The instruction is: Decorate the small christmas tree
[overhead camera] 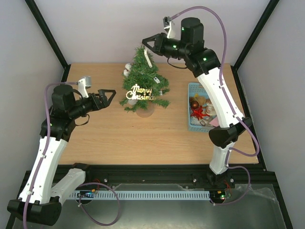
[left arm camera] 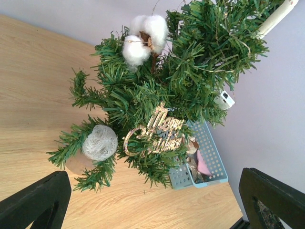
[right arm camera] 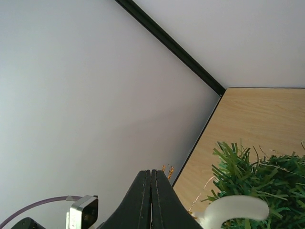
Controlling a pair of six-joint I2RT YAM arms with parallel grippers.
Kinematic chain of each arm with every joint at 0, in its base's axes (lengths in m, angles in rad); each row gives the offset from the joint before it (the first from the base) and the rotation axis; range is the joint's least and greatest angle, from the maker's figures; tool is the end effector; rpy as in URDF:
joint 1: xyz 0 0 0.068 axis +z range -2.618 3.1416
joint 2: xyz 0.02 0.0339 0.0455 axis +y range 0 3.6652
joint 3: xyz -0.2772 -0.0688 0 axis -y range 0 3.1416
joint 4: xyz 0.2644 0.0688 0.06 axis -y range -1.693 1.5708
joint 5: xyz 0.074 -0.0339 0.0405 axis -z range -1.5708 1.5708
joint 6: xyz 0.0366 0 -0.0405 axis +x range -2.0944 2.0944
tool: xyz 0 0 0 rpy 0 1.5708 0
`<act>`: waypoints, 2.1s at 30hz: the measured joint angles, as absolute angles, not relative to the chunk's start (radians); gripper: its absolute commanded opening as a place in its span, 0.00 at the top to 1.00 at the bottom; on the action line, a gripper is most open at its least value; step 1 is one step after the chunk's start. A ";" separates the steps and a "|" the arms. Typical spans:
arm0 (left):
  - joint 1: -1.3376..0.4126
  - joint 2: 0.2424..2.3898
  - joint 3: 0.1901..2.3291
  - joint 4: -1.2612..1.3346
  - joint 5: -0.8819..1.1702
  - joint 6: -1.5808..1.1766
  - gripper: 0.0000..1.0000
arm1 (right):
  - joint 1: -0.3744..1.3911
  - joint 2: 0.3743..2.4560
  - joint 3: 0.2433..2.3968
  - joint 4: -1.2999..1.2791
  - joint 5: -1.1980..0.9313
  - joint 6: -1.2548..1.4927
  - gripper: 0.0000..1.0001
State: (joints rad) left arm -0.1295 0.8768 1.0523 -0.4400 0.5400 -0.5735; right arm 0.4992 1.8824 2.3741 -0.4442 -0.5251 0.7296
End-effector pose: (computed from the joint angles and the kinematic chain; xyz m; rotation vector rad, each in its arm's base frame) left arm 0.1902 -0.0437 0.4043 -0.0254 1.9112 -0.9785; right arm 0.3558 0.2149 0.5601 -0.2698 1.6769 1.3473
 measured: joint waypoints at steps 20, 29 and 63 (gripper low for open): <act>-0.130 0.876 1.040 -0.440 0.538 -0.564 0.01 | 0.571 1.888 2.376 -0.503 -0.454 0.657 0.99; -0.130 0.876 1.028 -0.440 0.538 -0.564 0.01 | 0.584 1.888 2.376 -0.521 -0.437 0.625 0.99; -0.130 0.856 1.028 -0.442 0.535 -0.564 0.01 | 0.585 1.915 2.380 -0.518 -0.380 0.613 0.99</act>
State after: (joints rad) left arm -0.1295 0.8558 1.0279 -0.4416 0.5346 -0.5644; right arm 0.5850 1.9152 2.3798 -0.5179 -0.3801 0.6128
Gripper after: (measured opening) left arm 0.993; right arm 0.016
